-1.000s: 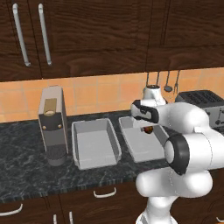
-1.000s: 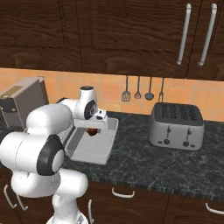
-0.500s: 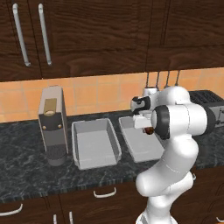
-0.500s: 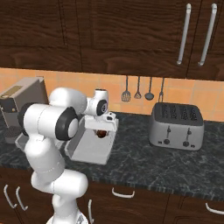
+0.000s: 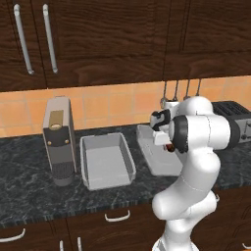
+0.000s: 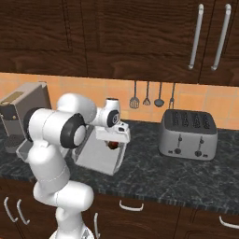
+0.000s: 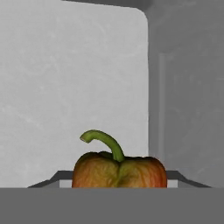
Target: Place one bell pepper and one fish in each tupperware on the nearby counter, to pack two identical lunches.
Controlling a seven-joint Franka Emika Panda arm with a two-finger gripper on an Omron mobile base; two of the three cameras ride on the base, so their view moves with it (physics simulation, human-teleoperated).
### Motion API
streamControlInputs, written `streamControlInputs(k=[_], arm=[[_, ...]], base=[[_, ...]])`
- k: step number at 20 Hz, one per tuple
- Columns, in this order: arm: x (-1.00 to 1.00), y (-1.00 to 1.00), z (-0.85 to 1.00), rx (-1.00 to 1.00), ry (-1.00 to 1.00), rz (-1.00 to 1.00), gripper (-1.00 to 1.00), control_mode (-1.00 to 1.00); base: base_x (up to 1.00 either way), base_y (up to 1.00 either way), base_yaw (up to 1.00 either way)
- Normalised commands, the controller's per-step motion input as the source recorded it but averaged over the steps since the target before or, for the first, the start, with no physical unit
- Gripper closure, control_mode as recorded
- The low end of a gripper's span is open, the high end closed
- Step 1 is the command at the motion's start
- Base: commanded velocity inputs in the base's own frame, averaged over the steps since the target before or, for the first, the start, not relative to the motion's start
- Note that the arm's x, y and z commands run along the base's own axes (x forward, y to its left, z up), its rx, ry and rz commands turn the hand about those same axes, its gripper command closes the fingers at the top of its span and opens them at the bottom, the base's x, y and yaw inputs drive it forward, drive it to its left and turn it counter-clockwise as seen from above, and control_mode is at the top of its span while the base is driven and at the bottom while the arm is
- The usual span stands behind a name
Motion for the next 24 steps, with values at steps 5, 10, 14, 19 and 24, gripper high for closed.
streamControlInputs(k=[5, 10, 14, 19, 24], arm=[[0.0, 0.41, 0.16, 0.0, -0.05, 0.0, 1.0, -1.0], [0.0, 0.28, -0.38, 0.0, -0.03, -0.01, 1.0, -1.0], [0.0, 0.0, -0.17, 0.0, 0.0, 0.0, 1.0, -1.0], [-0.03, 0.0, 0.13, -0.01, 0.0, 0.0, -1.0, -1.0], [0.0, 0.01, 0.47, -0.06, 0.0, 0.0, -1.0, -1.0]], base=[[0.0, 0.0, 0.0], [0.0, 0.0, 0.0], [0.0, 0.0, 0.0], [0.0, 0.0, 0.0], [0.0, 0.0, 0.0]])
